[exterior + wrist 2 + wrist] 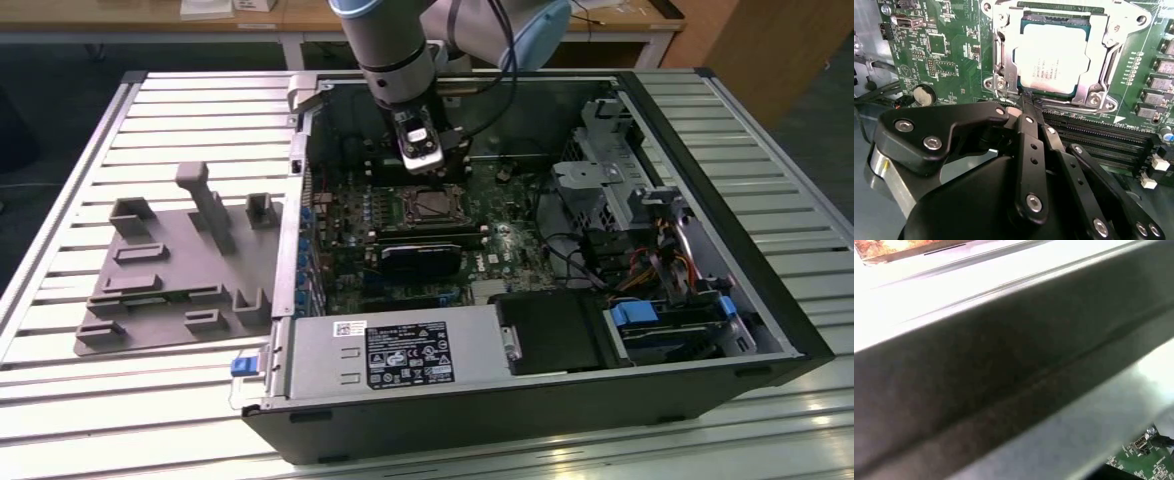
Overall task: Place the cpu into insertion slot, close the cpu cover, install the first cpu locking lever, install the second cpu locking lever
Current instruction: 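Install the first cpu locking lever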
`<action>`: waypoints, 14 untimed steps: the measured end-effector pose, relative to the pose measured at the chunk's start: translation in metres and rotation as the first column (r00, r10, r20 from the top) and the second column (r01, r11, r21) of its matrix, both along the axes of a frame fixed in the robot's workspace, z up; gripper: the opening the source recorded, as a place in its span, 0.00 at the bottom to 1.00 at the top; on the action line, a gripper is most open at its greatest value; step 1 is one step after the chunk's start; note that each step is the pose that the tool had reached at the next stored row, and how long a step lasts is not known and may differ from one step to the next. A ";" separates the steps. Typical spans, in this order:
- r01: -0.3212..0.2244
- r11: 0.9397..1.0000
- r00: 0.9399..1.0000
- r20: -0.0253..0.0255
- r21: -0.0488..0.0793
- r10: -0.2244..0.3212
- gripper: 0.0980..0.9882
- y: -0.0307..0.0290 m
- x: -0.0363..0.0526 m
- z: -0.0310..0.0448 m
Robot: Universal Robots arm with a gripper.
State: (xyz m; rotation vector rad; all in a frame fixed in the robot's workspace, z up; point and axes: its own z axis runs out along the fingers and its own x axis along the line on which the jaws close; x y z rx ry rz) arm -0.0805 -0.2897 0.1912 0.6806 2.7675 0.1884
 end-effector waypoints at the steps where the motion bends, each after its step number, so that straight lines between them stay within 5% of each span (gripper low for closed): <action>1: 0.000 1.000 1.000 0.000 0.000 0.000 0.00 0.0000 0.0000 0.0017; 10: 0.000 1.000 1.000 -0.001 -0.001 0.000 0.00 -0.0001 -0.0001 0.0178; 14: 0.000 1.000 1.000 -0.001 -0.003 0.000 0.00 -0.0001 -0.0001 0.0181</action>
